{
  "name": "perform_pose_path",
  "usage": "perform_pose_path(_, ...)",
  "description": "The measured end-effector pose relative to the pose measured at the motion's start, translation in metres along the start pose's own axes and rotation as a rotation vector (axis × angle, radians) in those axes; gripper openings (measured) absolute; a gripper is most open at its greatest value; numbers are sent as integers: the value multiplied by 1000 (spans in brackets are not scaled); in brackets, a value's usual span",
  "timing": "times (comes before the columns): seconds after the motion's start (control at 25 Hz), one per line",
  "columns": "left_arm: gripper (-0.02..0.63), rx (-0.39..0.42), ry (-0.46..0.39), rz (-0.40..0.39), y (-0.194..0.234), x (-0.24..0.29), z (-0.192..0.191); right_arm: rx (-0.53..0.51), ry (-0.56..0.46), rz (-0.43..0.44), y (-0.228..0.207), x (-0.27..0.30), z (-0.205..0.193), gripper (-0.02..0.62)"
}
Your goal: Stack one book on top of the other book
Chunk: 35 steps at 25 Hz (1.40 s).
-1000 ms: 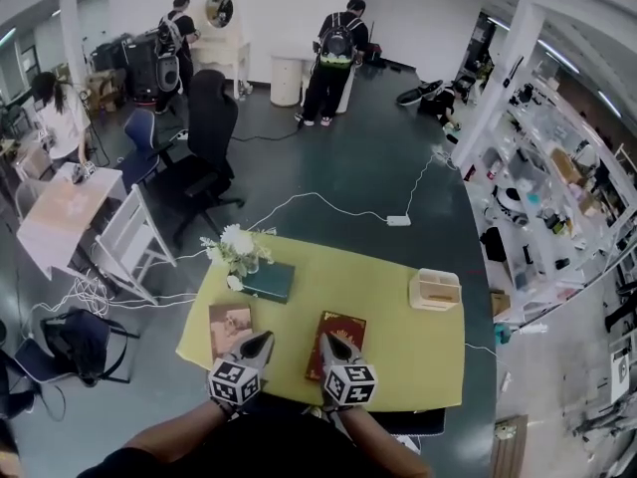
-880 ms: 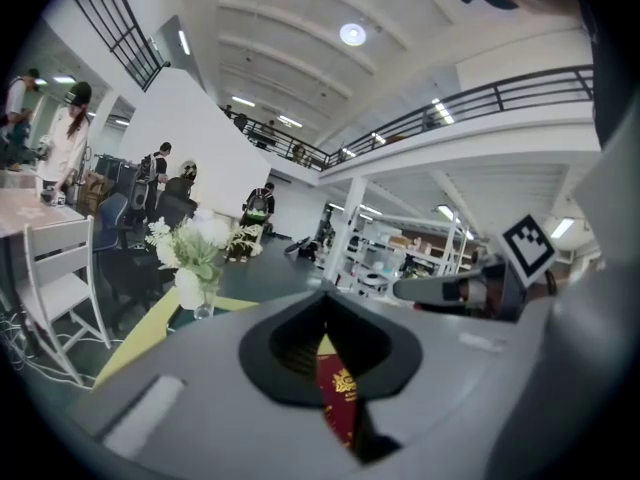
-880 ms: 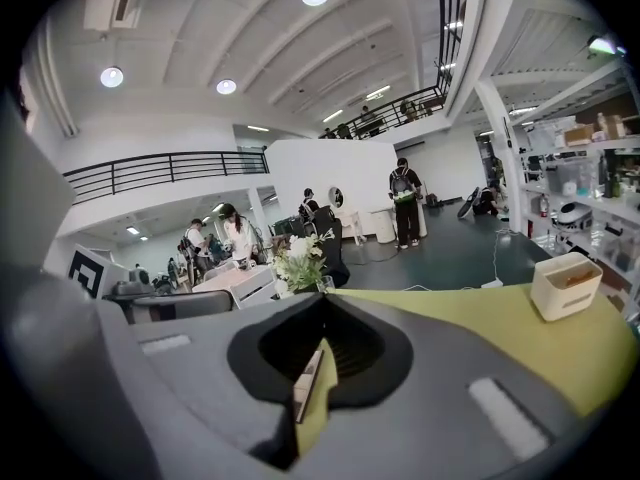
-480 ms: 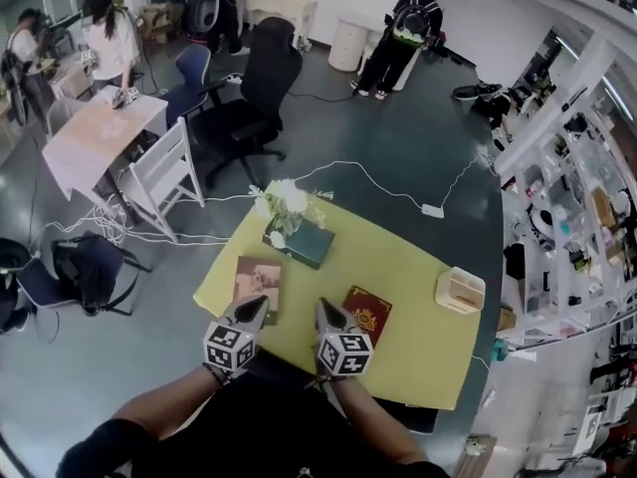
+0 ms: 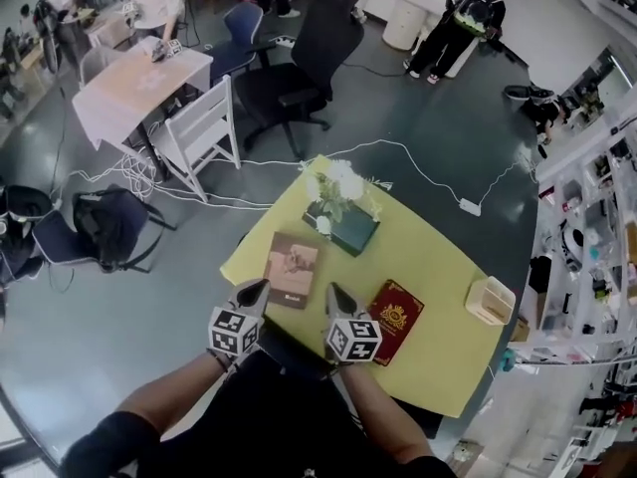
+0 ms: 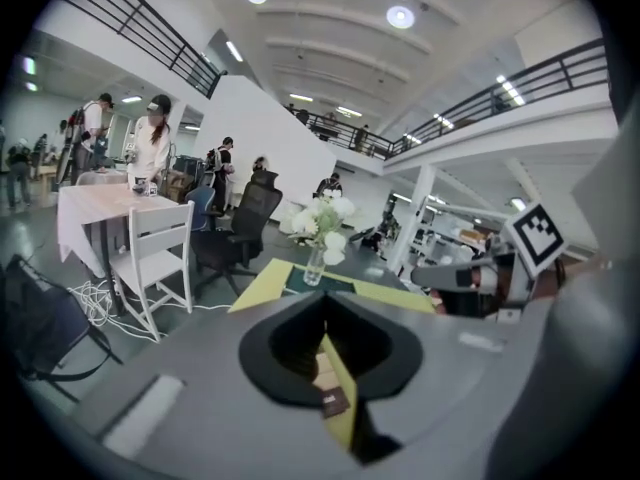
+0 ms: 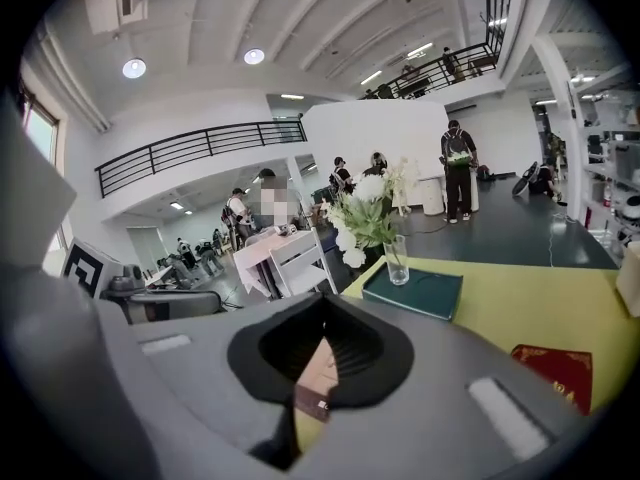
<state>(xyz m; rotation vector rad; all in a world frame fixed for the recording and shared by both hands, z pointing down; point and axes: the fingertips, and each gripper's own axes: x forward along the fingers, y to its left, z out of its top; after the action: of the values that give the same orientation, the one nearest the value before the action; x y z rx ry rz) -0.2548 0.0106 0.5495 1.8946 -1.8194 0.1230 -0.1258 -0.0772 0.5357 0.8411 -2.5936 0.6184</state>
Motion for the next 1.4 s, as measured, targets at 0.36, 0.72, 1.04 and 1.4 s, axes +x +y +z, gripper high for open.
perform_pose_path(0.36,169,-100,128,78,68,33,-79,36,89,-32,-27,68,-81,106)
perform_pose_path(0.72,200,-104,274,79,104,93,-151,83,236,-39,-56,134,-162,186)
perform_pose_path(1.04,206,-139,322,92,124,130,-185,106,316,-45,-66,164,-207,202)
perform_pose_path(1.4,186,-201,373,83,115,144,-211,165,347,-21,-58,174,-227,179)
